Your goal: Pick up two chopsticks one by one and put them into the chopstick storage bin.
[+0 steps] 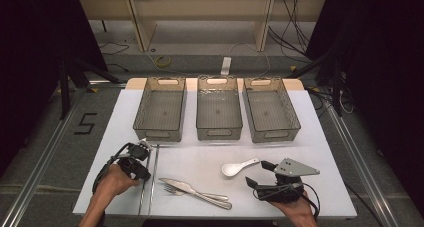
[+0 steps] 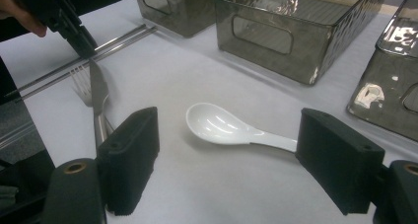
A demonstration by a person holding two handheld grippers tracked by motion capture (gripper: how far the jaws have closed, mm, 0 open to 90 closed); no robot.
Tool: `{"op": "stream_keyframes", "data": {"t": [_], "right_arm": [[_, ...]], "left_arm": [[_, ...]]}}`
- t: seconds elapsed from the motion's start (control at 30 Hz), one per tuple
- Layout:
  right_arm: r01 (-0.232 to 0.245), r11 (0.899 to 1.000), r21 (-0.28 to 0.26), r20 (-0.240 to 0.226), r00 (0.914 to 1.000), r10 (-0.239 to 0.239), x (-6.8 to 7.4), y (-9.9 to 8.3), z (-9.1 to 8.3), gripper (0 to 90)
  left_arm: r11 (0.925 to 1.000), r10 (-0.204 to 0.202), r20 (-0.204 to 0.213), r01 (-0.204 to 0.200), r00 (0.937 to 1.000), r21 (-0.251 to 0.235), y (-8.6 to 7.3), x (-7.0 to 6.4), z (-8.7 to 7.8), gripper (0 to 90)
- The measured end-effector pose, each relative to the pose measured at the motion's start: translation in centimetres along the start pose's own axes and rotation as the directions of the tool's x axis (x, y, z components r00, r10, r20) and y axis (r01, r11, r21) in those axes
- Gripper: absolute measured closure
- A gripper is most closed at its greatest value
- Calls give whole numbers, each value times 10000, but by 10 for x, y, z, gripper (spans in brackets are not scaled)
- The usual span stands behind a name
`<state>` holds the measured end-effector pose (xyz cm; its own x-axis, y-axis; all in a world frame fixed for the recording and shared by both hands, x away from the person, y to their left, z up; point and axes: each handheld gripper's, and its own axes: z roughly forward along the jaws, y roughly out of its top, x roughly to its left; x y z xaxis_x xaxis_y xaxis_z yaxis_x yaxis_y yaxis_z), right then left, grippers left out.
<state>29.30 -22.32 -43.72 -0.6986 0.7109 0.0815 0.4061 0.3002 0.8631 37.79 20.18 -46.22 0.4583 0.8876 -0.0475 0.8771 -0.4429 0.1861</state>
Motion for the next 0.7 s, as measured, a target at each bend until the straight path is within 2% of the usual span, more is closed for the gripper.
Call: {"op": "stream_keyframes", "data": {"t": [0.2,0.57,0.7], "right_arm": [[67,10000,53,-29,10000,-66,1,0,0,259],[72,9999,123,-108,9999,-71,1,0,1,266],[80,9999,131,-134,9999,-78,1,0,1,267]], "left_arm": [[9985,360,-351,-345,9987,426,5,-5,1,729],[9989,363,-138,-359,9992,295,4,-3,1,846],[9989,413,-82,-411,9991,227,3,-2,0,848]]}}
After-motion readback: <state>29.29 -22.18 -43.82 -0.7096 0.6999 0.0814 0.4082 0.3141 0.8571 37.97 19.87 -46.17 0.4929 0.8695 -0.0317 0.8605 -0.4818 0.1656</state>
